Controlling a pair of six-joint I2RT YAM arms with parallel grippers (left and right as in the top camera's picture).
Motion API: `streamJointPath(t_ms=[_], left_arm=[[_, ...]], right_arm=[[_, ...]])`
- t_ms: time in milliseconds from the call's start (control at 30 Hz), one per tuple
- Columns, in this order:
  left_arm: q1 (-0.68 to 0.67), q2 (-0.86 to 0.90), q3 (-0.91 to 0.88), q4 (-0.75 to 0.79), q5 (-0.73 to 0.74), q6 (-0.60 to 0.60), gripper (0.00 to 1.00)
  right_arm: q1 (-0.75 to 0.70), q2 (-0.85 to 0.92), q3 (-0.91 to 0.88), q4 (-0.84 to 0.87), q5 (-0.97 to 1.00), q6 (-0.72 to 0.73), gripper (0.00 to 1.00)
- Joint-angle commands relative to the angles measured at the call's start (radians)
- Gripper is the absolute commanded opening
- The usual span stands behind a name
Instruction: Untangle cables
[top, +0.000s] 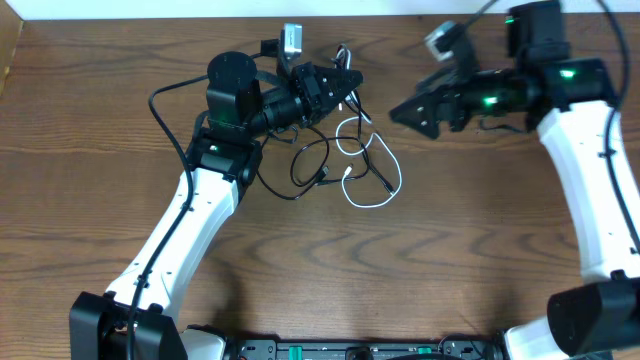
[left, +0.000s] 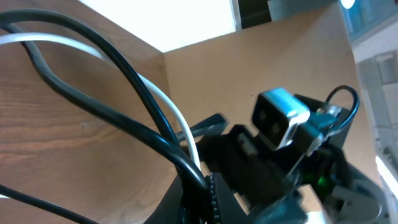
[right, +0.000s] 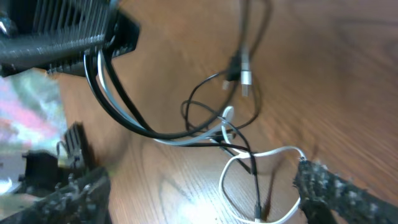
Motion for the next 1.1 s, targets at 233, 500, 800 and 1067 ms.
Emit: streamJointPath(t_ms=[233,500,800,1067], left_arm=[[0.002,-0.023,0.006,0.01,0.017,-0.213,0.07],[0.002,-0.023,0.006,0.01,0.062,-0.244,0.08],[0.002,-0.023,0.006,0.01,0.097,-0.244,0.07],[0.002,-0.023,0.006,0.009,0.098,-0.243,0.08]], right_arm=[[0.113,0.028,-0.009,0.054,0.013,-0.138,0.72],[0.14,0.042,-0.009,0.07,0.153,-0.137,0.55],[0.14,0.049,-0.009,0.097,0.175,-0.137,0.37],[0.14,0.049,-0.009,0.113,0.173,-0.124,0.01]])
